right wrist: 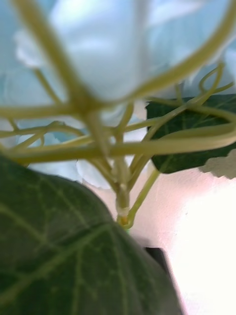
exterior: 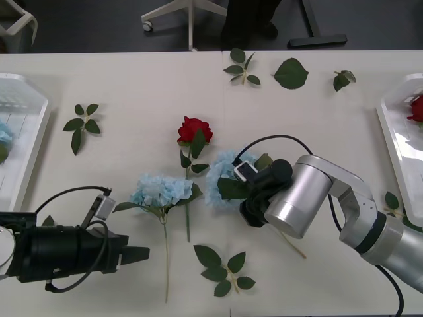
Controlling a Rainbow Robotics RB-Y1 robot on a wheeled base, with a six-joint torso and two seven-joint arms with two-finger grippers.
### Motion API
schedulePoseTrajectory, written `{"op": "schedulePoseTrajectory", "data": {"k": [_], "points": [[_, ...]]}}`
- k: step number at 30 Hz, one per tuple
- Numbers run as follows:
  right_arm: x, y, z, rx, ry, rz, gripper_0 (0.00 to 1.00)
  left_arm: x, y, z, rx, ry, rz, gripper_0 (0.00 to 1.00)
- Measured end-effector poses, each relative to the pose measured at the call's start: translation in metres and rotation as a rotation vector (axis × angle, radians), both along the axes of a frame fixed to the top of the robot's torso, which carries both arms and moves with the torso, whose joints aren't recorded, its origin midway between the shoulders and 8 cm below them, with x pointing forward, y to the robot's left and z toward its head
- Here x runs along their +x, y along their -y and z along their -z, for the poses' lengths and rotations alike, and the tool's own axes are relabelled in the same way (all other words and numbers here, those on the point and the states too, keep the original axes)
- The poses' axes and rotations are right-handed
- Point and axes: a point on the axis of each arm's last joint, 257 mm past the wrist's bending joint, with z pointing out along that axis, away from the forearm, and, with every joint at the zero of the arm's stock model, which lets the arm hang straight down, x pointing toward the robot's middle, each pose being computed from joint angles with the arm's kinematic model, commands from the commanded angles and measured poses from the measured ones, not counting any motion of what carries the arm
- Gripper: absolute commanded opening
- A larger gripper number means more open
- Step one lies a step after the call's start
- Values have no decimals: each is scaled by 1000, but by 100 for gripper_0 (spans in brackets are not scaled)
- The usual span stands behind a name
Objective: Place the red flowers into the right box and the blue flowers into the left box. If a person shows an open palm, hand one flower to the person first, then continue sorting.
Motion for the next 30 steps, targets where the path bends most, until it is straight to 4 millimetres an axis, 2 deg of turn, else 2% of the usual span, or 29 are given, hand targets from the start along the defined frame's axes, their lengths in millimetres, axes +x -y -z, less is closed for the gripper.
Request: {"op": "schedulePoseTrajectory", "data": {"k": [7, 11, 16, 20, 23, 27, 30], "points": [[7, 0, -10, 46, -9, 33, 0, 13, 46, 15, 34, 49, 14, 100], [14, -5, -28, 139, -33, 76, 0, 18, 69, 18, 5, -7, -43, 100], [31, -7, -73, 261, -22, 73, 0, 17, 87, 21, 6, -36, -46, 100], [50, -12, -115, 274, 53, -116, 0, 22, 90, 21, 29, -4, -35, 100], [58, -31, -144, 318, 70, -196, 0, 27, 91, 23, 53, 22, -31, 100], [80, -62, -184, 415, 109, -228, 0, 32, 89, 24, 81, 48, -28, 100], [88, -84, -205, 474, 116, -271, 0, 33, 89, 24, 84, 50, -27, 100]]}}
